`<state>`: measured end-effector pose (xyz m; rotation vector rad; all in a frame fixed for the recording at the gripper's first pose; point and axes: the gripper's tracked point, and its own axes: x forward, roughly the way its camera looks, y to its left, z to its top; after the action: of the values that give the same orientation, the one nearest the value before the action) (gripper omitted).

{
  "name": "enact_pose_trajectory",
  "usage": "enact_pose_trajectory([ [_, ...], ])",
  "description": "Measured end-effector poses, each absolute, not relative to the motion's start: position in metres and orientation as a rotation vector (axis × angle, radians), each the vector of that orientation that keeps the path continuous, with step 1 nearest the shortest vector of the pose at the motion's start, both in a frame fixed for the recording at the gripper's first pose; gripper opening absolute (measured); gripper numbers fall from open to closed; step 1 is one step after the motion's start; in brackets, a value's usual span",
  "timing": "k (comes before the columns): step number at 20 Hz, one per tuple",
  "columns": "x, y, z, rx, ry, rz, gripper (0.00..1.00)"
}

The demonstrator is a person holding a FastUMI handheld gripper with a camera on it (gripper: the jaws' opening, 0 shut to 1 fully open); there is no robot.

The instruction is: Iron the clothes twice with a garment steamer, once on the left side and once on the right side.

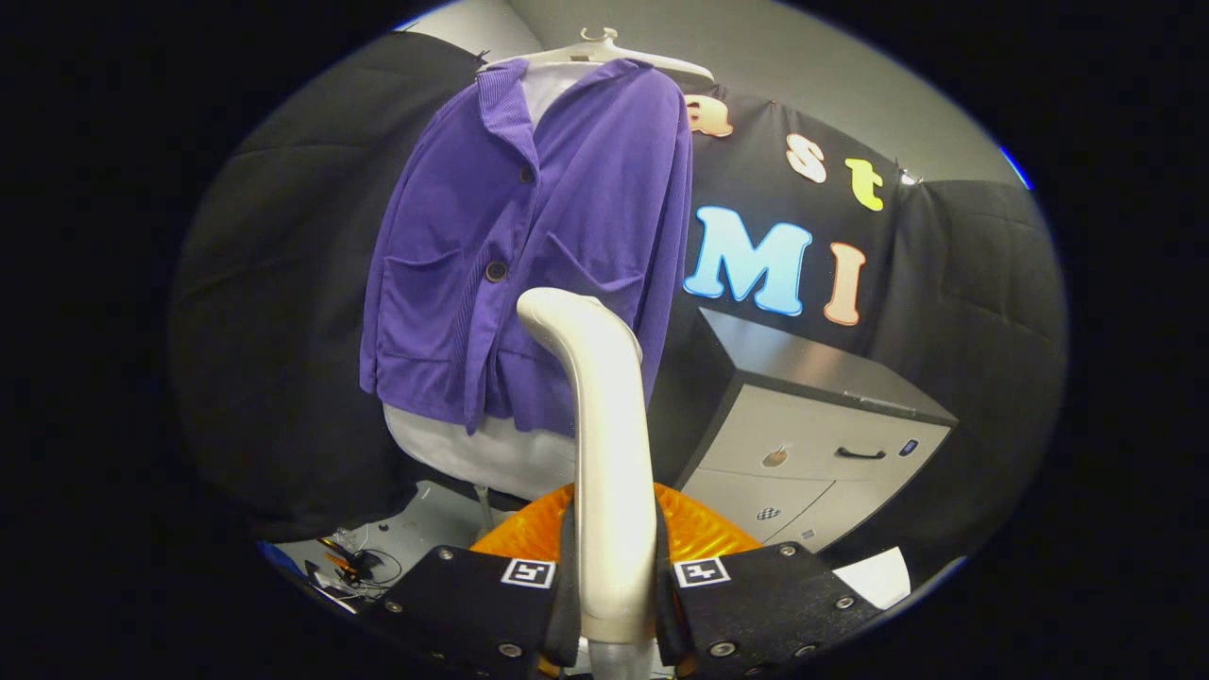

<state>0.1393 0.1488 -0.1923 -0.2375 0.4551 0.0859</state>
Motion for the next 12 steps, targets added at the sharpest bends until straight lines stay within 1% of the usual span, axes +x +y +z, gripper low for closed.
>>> enact_pose_trajectory([
  [2, 0.142, 0.157, -0.168, -0.219, 0.420, 0.095, 0.31],
  [6, 0.154, 0.183, -0.099, -0.210, 0.278, 0.128, 0.31],
  [12, 0.182, 0.231, -0.023, -0.201, 0.126, 0.180, 0.31],
])
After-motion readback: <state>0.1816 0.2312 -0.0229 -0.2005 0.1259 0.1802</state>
